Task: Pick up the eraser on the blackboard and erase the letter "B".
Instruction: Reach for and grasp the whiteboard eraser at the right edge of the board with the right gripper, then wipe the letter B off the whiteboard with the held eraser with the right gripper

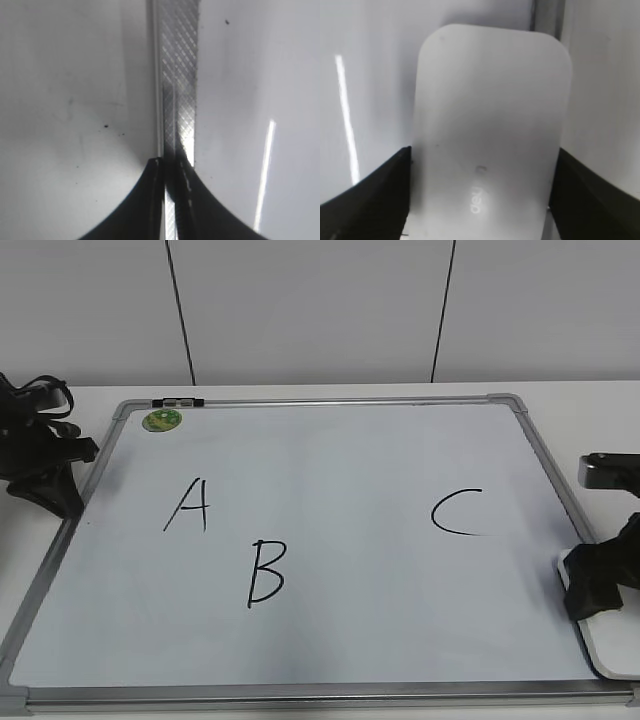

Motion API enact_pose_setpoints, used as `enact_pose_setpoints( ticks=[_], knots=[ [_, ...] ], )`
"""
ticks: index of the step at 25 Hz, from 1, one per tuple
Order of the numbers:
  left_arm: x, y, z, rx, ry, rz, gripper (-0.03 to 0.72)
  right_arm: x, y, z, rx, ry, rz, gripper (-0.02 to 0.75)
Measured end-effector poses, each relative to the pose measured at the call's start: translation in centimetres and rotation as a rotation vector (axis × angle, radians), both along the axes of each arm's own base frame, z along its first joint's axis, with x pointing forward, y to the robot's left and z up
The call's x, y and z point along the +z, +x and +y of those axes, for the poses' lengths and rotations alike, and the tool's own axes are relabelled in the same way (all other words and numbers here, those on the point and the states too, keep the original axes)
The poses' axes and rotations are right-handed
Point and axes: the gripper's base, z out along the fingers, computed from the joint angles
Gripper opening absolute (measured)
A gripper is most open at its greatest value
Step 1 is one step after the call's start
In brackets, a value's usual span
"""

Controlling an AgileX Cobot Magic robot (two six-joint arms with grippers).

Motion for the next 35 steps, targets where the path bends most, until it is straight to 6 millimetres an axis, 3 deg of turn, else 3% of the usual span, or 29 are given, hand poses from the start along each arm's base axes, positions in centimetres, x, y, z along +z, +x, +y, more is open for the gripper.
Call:
enact_pose_setpoints(
  ticks=[17, 20, 24, 28, 32, 35],
  knots=[
    [0.0, 0.0, 0.0, 0.000, 0.000, 0.000, 0.030, 0.2, 0.4, 0.1, -0.004, 0.007, 0.026, 0.541],
    [0.0, 0.0, 0.0, 0.000, 0.000, 0.000, 0.031, 1.1, 0.9, 0.1, 0.005, 0.006, 0.026, 0.541],
    [0.0, 0.0, 0.0, 0.000, 0.000, 0.000, 0.031, 3.7, 1.4, 0.5, 0.041, 0.000, -0.008, 0.540],
    [0.0, 0.0, 0.0, 0.000, 0.000, 0.000, 0.031, 6.5, 2.2, 3.1, 0.139, 0.001, -0.044, 0.540],
    [0.0, 0.0, 0.0, 0.000, 0.000, 0.000, 0.031, 9.0, 2.9, 7.7, 0.286, 0.015, -0.114, 0.540],
    [0.0, 0.0, 0.0, 0.000, -0.001, 0.000, 0.031, 9.6, 3.4, 11.3, 0.388, 0.025, -0.134, 0.540]
  ],
)
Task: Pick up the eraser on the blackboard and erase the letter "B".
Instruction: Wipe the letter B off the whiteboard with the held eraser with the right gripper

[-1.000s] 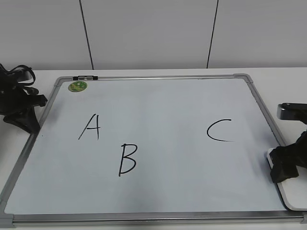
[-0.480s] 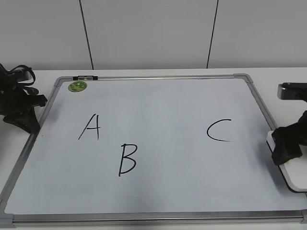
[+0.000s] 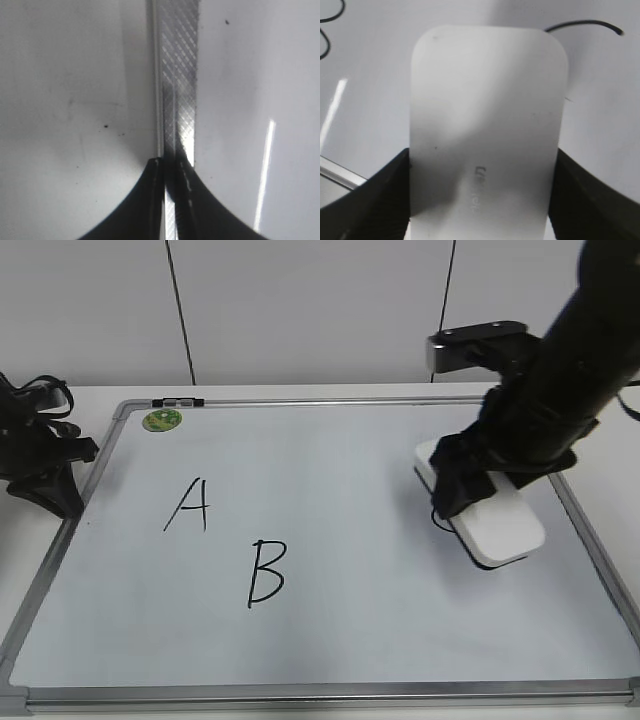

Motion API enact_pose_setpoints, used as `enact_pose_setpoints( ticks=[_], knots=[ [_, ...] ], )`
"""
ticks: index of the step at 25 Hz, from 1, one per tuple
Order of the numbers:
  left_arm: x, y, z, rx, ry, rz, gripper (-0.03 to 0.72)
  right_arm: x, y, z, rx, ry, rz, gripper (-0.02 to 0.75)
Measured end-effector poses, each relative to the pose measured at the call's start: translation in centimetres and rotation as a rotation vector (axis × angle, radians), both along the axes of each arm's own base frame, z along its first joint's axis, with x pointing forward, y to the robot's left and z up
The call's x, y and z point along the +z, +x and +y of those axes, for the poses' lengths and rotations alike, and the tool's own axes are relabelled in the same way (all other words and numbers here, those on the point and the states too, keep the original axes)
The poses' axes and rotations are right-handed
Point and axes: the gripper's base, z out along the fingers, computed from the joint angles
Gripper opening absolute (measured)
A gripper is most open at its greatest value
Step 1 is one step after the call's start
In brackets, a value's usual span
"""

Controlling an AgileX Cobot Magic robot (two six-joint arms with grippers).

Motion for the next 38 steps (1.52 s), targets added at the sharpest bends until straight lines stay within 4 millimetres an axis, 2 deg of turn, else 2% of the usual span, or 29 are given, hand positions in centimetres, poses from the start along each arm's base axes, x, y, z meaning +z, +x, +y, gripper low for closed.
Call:
enact_pose_setpoints(
  ticks=[5, 8, 17, 24, 38],
  knots=[
    [0.0, 0.0, 0.0, 0.001, -0.001, 0.000, 0.032, -1.2, 1.0, 5.2, 0.126, -0.010, 0.025, 0.539],
    [0.0, 0.0, 0.0, 0.002, -0.003, 0.000, 0.032, -2.3, 1.8, 7.5, 0.171, -0.017, 0.038, 0.539],
    [0.0, 0.0, 0.0, 0.003, -0.005, 0.000, 0.036, -6.2, 3.7, 12.6, 0.260, -0.038, 0.070, 0.539],
    [0.0, 0.0, -0.1, 0.004, -0.006, 0.000, 0.036, -9.3, 4.5, 14.0, 0.295, -0.053, 0.081, 0.539],
    [0.0, 0.0, -0.1, 0.009, -0.013, 0.000, 0.037, -10.0, 5.7, 14.7, 0.290, -0.013, -0.024, 0.538]
  ],
)
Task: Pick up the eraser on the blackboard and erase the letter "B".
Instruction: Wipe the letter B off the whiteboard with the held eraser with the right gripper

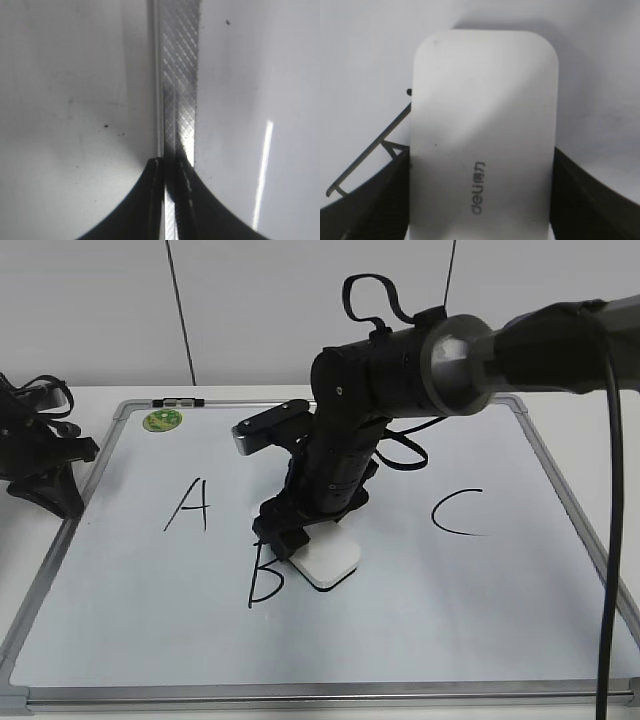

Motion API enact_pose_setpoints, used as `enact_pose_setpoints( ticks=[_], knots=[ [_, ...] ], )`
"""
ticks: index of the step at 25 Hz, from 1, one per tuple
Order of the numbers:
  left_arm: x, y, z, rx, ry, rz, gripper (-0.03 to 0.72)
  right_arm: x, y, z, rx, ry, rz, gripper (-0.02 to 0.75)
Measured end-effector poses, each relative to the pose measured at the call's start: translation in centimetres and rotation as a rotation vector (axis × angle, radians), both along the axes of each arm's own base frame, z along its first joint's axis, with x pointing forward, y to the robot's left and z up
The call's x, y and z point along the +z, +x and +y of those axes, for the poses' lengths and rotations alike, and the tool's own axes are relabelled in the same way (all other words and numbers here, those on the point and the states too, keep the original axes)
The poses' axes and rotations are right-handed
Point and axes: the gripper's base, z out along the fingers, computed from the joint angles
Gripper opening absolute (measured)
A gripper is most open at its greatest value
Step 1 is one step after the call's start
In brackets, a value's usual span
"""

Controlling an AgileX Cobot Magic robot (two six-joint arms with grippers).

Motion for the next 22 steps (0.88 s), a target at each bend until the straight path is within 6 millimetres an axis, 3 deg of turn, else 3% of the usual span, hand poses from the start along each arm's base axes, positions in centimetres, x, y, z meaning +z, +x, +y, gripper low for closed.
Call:
enact_pose_setpoints(
  ticks=[6, 10, 18, 22],
  knots=[
    [0.0, 0.0, 0.0, 0.000, 0.000, 0.000, 0.037, -0.1, -0.3, 0.5, 0.041, -0.020, -0.025, 0.536],
    [0.0, 0.0, 0.0, 0.000, -0.002, 0.000, 0.037, 0.0, -1.5, 2.1, 0.166, -0.083, -0.079, 0.536],
    [0.0, 0.0, 0.0, 0.001, -0.003, -0.001, 0.038, -0.1, -6.4, 7.0, 0.322, -0.077, -0.078, 0.536],
    [0.0, 0.0, 0.0, 0.001, -0.003, -0.001, 0.040, -0.2, -8.0, 8.4, 0.365, -0.073, -0.075, 0.536]
  ],
)
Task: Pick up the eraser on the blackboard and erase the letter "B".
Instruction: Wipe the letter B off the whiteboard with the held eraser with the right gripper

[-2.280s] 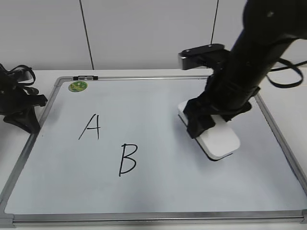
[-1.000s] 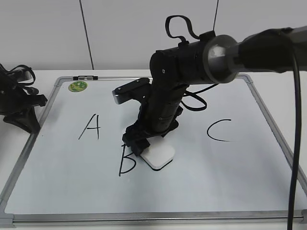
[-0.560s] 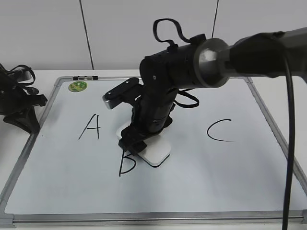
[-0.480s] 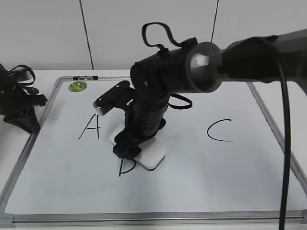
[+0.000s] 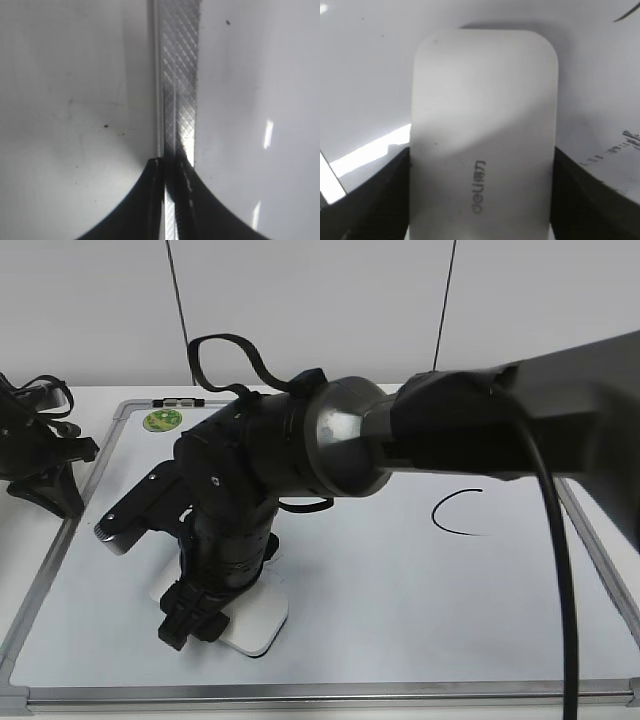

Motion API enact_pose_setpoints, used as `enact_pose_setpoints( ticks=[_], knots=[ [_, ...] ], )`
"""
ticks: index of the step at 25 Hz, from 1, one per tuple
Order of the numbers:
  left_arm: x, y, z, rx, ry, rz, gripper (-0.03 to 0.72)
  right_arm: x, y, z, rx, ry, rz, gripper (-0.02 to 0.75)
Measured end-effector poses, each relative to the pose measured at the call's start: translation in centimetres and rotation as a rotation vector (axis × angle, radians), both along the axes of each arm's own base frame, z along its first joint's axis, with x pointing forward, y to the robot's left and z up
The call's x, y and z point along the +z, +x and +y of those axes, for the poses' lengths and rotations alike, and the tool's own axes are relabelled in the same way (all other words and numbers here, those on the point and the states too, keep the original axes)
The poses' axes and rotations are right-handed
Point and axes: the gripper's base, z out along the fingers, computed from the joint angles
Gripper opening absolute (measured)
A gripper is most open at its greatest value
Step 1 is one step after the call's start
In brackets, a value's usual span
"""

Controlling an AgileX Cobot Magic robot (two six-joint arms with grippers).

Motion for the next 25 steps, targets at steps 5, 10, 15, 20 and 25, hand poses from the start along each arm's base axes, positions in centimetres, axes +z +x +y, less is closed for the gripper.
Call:
enact_pose_setpoints(
  ticks=[5, 10, 15, 20, 25],
  knots=[
    [0.0, 0.0, 0.0, 0.000, 0.000, 0.000, 0.041, 0.0, 0.1, 0.0, 0.010, -0.011, -0.016, 0.536],
    [0.0, 0.0, 0.0, 0.000, 0.000, 0.000, 0.041, 0.0, 0.2, -0.1, -0.008, -0.019, -0.034, 0.536],
    [0.0, 0.0, 0.0, 0.000, 0.000, -0.002, 0.041, 0.0, 0.9, -0.6, -0.049, -0.013, -0.033, 0.536],
    [0.0, 0.0, 0.0, 0.000, 0.000, -0.002, 0.042, 0.1, 2.9, -2.3, -0.118, -0.011, -0.043, 0.536],
    [0.0, 0.0, 0.0, 0.001, -0.001, -0.002, 0.042, 0.1, 5.5, -4.8, -0.199, -0.012, -0.055, 0.536]
  ],
)
